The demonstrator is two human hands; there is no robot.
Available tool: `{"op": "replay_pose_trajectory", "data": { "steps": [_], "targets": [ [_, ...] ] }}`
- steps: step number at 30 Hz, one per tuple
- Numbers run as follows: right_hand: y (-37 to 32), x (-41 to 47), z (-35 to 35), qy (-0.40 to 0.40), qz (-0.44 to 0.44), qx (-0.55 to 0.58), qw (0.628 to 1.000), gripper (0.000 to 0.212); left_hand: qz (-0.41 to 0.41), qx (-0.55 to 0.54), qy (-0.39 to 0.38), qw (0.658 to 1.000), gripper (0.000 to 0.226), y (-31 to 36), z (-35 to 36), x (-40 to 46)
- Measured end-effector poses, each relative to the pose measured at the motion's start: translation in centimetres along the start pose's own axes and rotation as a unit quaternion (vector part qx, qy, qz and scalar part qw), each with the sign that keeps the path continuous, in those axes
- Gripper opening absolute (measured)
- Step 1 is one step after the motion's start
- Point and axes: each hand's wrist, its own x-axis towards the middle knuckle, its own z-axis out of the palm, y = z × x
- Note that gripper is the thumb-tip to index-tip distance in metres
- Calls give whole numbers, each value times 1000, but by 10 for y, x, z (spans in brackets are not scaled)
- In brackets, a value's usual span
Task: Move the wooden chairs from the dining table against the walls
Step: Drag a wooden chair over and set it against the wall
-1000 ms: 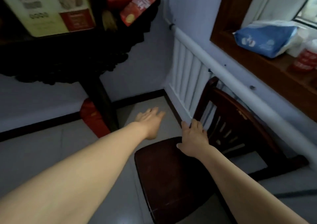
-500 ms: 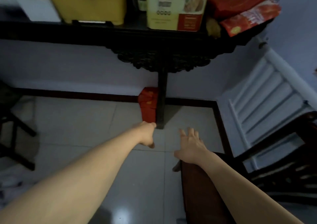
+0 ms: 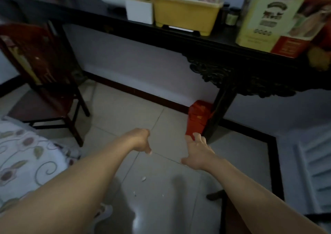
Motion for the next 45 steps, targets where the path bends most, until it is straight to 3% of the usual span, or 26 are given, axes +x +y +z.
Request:
{"op": "replay_pose_trajectory", "data": {
  "steps": [8,15,26,36,41,45],
  "targets": [
    [-47,57,-15,-41,-101,-52,993,86,-91,-117,14,989,75,-54,-3,-3],
    [-63,111,-44,-50,-212,-108,970,87,-172,-228,66,956,76,-56,-10,0],
    [-100,171,-74,-75,-291,-173,938,87,-255,-259,111,925,76,-62,-26,4],
    [-193,193,-75,-91,-325,-189,922,85,-272,-323,149,894,74,-147,-54,2],
    [-236,212,-96,-64,-342,-174,921,71,-261,-344,175,885,70,-185,-88,8],
    [-270,241,-113,-53,-354,-167,919,79,-256,-364,186,876,73,-208,-114,26]
  ]
}}
